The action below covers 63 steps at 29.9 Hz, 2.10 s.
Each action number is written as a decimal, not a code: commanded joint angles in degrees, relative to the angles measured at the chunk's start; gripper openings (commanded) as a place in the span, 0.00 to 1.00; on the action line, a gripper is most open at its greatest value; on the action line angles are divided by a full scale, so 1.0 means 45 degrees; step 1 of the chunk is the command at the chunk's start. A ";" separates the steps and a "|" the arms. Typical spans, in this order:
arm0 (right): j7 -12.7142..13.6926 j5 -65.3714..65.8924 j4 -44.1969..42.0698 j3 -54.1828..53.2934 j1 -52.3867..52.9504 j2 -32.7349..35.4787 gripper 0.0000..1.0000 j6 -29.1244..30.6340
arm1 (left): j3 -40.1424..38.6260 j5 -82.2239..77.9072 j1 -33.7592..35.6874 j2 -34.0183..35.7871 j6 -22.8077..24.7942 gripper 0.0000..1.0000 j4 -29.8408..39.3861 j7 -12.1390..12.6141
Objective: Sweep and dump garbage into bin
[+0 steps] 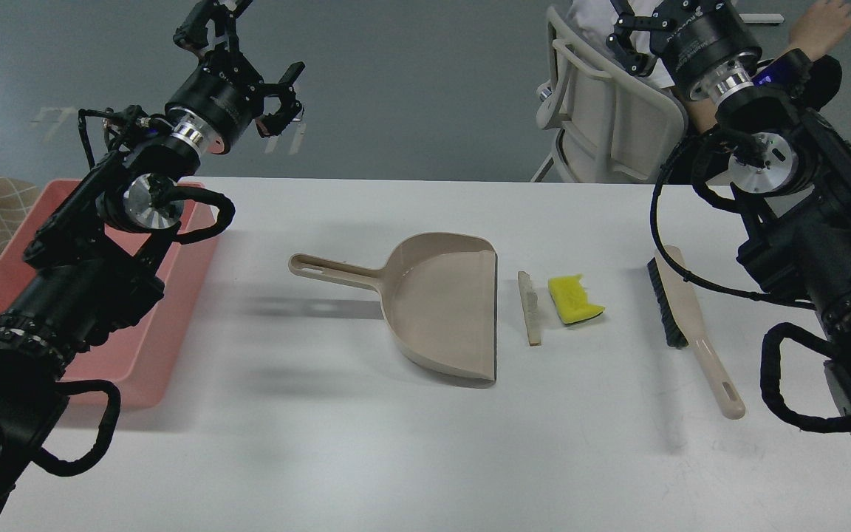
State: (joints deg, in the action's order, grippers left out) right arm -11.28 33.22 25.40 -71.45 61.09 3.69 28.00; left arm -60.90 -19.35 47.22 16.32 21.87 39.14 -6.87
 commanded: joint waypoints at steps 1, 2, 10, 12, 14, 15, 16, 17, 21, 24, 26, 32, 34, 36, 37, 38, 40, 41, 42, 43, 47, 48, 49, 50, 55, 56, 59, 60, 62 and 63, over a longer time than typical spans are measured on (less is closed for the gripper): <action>-0.0012 0.0000 -0.0001 -0.0020 -0.0002 -0.0020 1.00 0.0000 | -0.0002 0.0004 -0.0004 -0.0013 -0.0015 0.98 0.0033 0.0023; -0.0012 0.0000 -0.0020 -0.0020 -0.0002 -0.0001 1.00 0.0000 | -0.0002 0.0004 -0.0005 -0.0033 -0.0015 0.98 0.0033 0.0023; 0.0047 0.0000 -0.0001 -0.0098 0.0076 -0.0001 1.00 0.0000 | -0.0080 0.0004 0.0015 -0.0053 0.0082 0.98 0.0091 -0.0016; 0.0047 0.0000 -0.0021 -0.0117 0.0037 -0.0001 1.00 0.0000 | -0.0080 0.0004 0.0035 -0.0053 0.0082 0.98 0.0111 0.0004; 0.0047 -0.0019 -0.0040 -0.0118 0.0017 -0.0001 1.00 0.0000 | -0.0100 0.0023 0.0073 -0.0072 0.0121 0.98 0.0131 0.0023; 0.0047 -0.0019 -0.0040 -0.0118 0.0017 -0.0001 1.00 0.0000 | -0.0100 0.0024 0.0074 -0.0072 0.0121 0.98 0.0131 0.0004; 0.0027 -0.0019 -0.0040 -0.0118 -0.0002 -0.0001 1.00 0.0000 | -0.0100 0.0024 0.0074 -0.0072 0.0121 0.98 0.0131 0.0004; 0.0027 -0.0019 -0.0040 -0.0137 -0.0002 -0.0001 1.00 0.0000 | -0.0080 0.0024 0.0074 -0.0053 0.0121 0.98 0.0131 0.0004; 0.0008 -0.0019 -0.0040 -0.0137 -0.0041 -0.0040 1.00 0.0000 | -0.0061 0.0004 0.0074 0.0006 0.0141 0.98 0.0150 -0.0016; 0.0008 -0.0019 -0.0001 -0.0157 -0.0041 -0.0059 1.00 0.0000 | -0.0041 0.0004 0.0093 0.0006 0.0160 0.98 0.0150 -0.0016; 0.0008 -0.0019 0.0019 -0.0157 -0.0041 -0.0059 1.00 0.0000 | -0.0041 0.0004 0.0074 -0.0013 0.0160 0.98 0.0150 -0.0016; -0.0070 -0.0019 0.0232 -0.0215 0.0056 -0.0079 1.00 0.0000 | -0.0021 0.0004 -0.0121 0.0084 0.0141 0.98 0.0812 -0.0035; -0.0148 -0.0019 0.0642 -0.0196 0.0037 -0.0021 1.00 0.0000 | -0.0158 0.0023 -0.0141 0.0104 0.0044 0.98 0.1184 -0.0035; -0.0168 0.0000 0.0838 -0.0196 0.0017 0.0019 1.00 0.0000 | -0.0178 0.0043 -0.0180 0.0182 0.0004 0.98 0.1361 -0.0035; -0.0168 -0.0019 0.0858 -0.0196 0.0017 0.0038 1.00 0.0000 | -0.0178 0.0062 -0.0219 0.0221 0.0004 0.98 0.1419 -0.0035; -0.0168 -0.0019 0.0878 -0.0196 -0.0002 0.0096 1.00 0.0000 | -0.0120 0.0101 -0.0413 0.0318 0.0004 0.98 0.1536 -0.0035; -0.0149 -0.0019 0.0917 -0.0137 -0.0060 0.0175 1.00 0.0000 | -0.0041 0.0102 -0.0746 0.0611 0.0082 0.98 0.1829 -0.0035; -0.0149 -0.0019 0.1014 -0.0137 -0.0215 0.0214 1.00 0.0000 | -0.0002 0.0102 -0.0979 0.0882 0.0063 0.98 0.2217 -0.0035; -0.0149 -0.0019 0.1053 -0.0156 -0.0314 0.0214 1.00 0.0000 | -0.0002 0.0102 -0.1136 0.1020 0.0063 0.98 0.2453 -0.0035; -0.0149 -0.0019 0.1073 -0.0157 -0.0411 0.0214 1.00 0.0000 | -0.0002 0.0102 -0.1311 0.1157 0.0043 0.98 0.2726 -0.0035; -0.0148 -0.0019 0.1424 -0.0078 -0.0840 0.0214 1.00 0.0000 | -0.0488 0.0141 -0.3182 0.2093 -0.0074 0.98 0.5220 -0.0055; -0.0149 -0.0019 0.1502 -0.0078 -0.0900 0.0214 1.00 0.0000 | -0.0587 0.0141 -0.3478 0.2231 -0.0151 0.98 0.5615 -0.0055; -0.0129 -0.0019 0.1561 -0.0078 -0.0978 0.0214 1.00 0.0000 | -0.0685 0.0141 -0.3829 0.2368 -0.0249 0.98 0.6006 -0.0036; -0.0148 -0.0019 0.1658 -0.0078 -0.1056 0.0214 1.00 0.0000 | -0.0821 0.0121 -0.4432 0.2640 -0.0559 0.98 0.6706 -0.0035; -0.0149 -0.0019 0.1835 -0.0137 -0.1408 0.0292 1.00 0.0000 | -0.0900 0.0102 -0.6310 0.3443 -0.2161 0.97 0.9774 -0.0035; -0.0149 -0.0019 0.1912 -0.0137 -0.1447 0.0447 1.00 0.0000 | -0.0920 -0.0092 -0.7029 0.3502 -0.2512 0.97 1.0688 -0.0016; -0.0149 -0.0019 0.1972 -0.0118 -0.1486 0.0741 1.00 0.0000 | -0.1348 -0.0812 -0.8612 0.3541 -0.2613 0.97 1.1827 -0.0016; -0.0149 -0.0019 0.1972 -0.0118 -0.1486 0.0780 1.00 0.0000 | -0.1408 -0.1087 -0.8888 0.3541 -0.2613 0.97 1.1888 -0.0016; -0.0149 -0.0019 0.1991 -0.0118 -0.1486 0.0936 1.00 0.0000 | -0.1467 -0.1888 -0.9495 0.3522 -0.2633 0.97 1.1928 -0.0016; -0.0129 -0.0019 0.2011 -0.0098 -0.1506 0.0976 1.00 0.0000 | -0.1448 -0.2180 -0.9632 0.3502 -0.2652 0.97 1.1928 -0.0035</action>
State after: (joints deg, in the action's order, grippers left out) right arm -11.93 33.13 34.27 -72.05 54.43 7.39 28.00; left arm -67.13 -25.29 6.83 32.18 10.10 92.18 -6.95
